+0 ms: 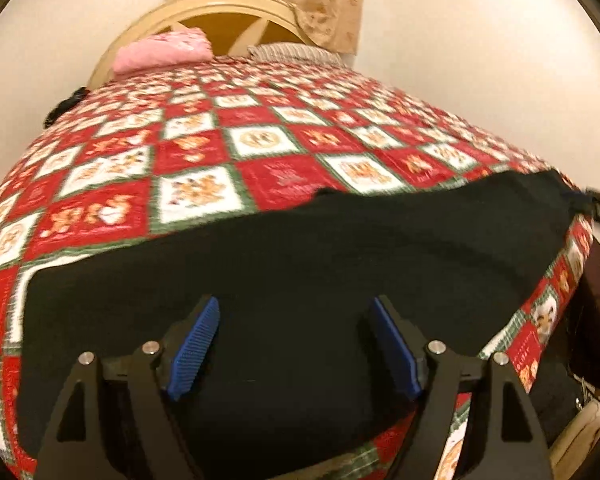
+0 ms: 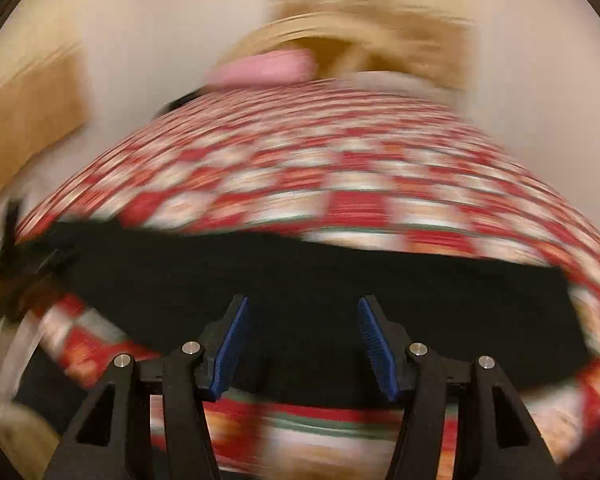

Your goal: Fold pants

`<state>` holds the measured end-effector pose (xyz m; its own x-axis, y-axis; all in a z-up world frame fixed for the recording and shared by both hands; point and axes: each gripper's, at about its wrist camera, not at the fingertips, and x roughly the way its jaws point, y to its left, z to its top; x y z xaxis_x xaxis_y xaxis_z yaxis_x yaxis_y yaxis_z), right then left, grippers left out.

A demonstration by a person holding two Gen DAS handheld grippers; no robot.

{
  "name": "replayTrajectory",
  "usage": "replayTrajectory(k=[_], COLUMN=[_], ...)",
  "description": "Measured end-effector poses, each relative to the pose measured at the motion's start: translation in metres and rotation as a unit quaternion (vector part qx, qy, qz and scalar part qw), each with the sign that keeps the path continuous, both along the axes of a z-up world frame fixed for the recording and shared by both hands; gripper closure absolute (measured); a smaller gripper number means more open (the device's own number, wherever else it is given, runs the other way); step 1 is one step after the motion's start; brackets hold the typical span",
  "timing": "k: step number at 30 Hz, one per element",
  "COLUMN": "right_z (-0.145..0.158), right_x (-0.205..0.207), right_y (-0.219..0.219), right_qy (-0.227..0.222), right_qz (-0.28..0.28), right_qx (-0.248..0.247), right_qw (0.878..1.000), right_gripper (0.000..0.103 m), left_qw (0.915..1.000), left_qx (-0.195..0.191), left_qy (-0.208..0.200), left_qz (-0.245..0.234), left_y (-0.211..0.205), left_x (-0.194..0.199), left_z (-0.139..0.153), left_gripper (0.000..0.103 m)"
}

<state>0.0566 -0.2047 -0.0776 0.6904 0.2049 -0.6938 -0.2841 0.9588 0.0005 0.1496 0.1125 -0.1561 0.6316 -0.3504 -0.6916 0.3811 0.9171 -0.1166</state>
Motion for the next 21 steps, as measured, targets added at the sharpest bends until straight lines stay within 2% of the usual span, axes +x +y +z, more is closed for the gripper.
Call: replayTrajectory(k=[4,6,8,9,12,14,16,19,21], right_z=[-0.023,-0.033,-0.045,-0.053,-0.083,-0.089,-0.085,-0.066,-0.057], right_x=[0.004,0.006,0.007,0.01,0.018,0.005,0.002,0.005,0.007], right_y=[0.098,0.128,0.153,0.16,0.176,0.184,0.186,0.178,0.186], right_qy=[0.01,0.015,0.015,0.023,0.099,0.075,0.077,0.064,0.042], right_qz=[0.137,0.184,0.225,0.229,0.242,0.245,0.253,0.243,0.242], right_qx=[0.003,0.012,-0.004,-0.007,0.001,-0.029,-0.039,0.006,0.012], right_qw=[0.991,0.983,0.974,0.973,0.965,0.966,0.964,0.968,0.969], right_gripper=[0.046,0.046,0.046,0.046,0.048,0.048,0.048,0.048,0.049], left_qw=[0.9994,0.9986,0.9973,0.9961,0.9967,0.9966,0.9941,0.9873,0.9859], left_qx=[-0.006,0.009,0.015,0.017,-0.009,-0.005,-0.009,-0.024,-0.039], left_qy=[0.006,0.003,0.006,0.014,0.012,0.003,-0.025,-0.034,-0.021], left_qz=[0.033,0.053,0.072,0.085,0.08,0.082,0.105,0.153,0.162], left_y=[0.025,0.039,0.054,0.065,0.081,0.085,0.097,0.123,0.135], left_x=[0.001,0.0,0.001,0.002,-0.004,-0.007,-0.011,-0.008,-0.002], left_z=[0.0,-0.001,-0.004,-0.008,-0.007,-0.003,0.007,0.015,0.011], left_gripper=[0.023,0.023,0.023,0.023,0.023,0.023,0.022,0.013,0.013])
